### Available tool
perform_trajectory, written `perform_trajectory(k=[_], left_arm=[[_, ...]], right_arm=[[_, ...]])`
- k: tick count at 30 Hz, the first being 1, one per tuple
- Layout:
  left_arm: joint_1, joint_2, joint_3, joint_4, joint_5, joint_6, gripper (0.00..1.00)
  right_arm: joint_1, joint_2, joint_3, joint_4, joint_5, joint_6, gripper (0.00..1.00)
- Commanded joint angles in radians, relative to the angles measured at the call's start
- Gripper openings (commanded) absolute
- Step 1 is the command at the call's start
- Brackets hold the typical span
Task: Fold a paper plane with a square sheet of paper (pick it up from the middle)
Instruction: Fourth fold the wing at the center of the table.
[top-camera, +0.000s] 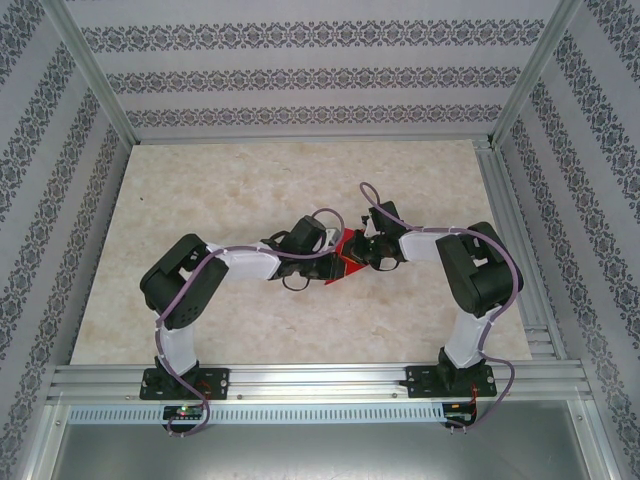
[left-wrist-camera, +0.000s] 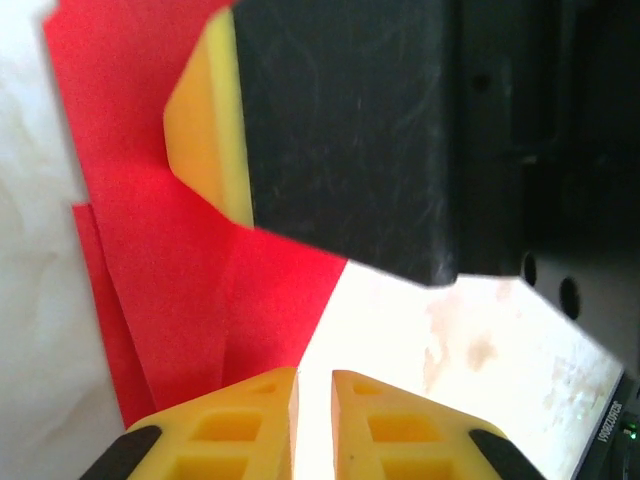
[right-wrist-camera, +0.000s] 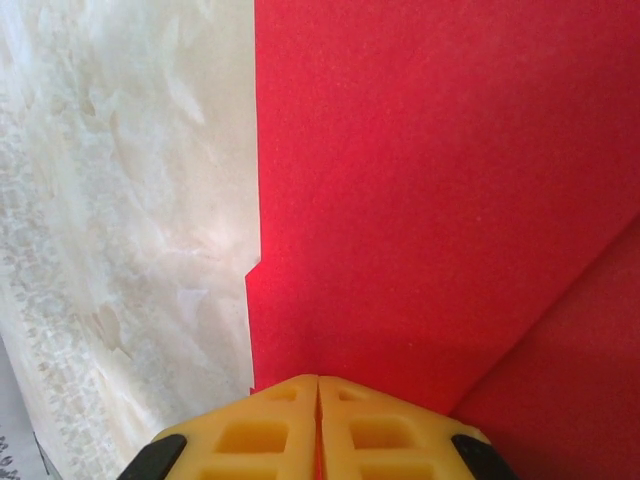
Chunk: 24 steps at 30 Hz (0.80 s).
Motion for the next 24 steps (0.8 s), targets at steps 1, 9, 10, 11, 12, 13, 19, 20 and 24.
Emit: perform_trajectory(k=[1,9,10,11,12,13,19,20,24], left_arm=[[-0.012,-0.003,-0.023,-0.037,0.0,-0.011,0.15],[-0.013,0.012,-0.027,-0.105,-0.078,0.004,0.14],[-0.013,0.013,-0.029,-0.11,-0.085,0.004,0.14],[-0.013,0.013,-0.032,-0.113,-0.091,0.004,0.13],[-0.013,0.013,-0.035,-0.118,-0.098,0.006,0.13],[-0.013,0.012,-0.037,-0.122,-0.107,0.007,0.12],[-0.013,0.008,-0.052,-0.112,-0.099,0.002,0.12],[-0.012,0.01,-0.055,-0.108,-0.094,0.0,0.12],[-0.012,0.006,-0.076,-0.092,-0.071,-0.011,0.12]], right_arm=[[-0.01,0.08,-0.042,-0.062,0.09,0.011,0.09],[-0.011,0.084,-0.043,-0.07,0.094,0.007,0.09],[-0.012,0.083,-0.044,-0.07,0.093,0.005,0.09],[-0.012,0.084,-0.044,-0.071,0.094,0.004,0.09],[-0.012,0.085,-0.045,-0.07,0.093,0.004,0.09],[-0.012,0.086,-0.043,-0.07,0.093,0.004,0.09],[-0.013,0.094,-0.043,-0.076,0.095,0.002,0.09],[-0.013,0.094,-0.04,-0.079,0.096,0.002,0.09],[-0.013,0.095,-0.036,-0.084,0.096,0.0,0.09]])
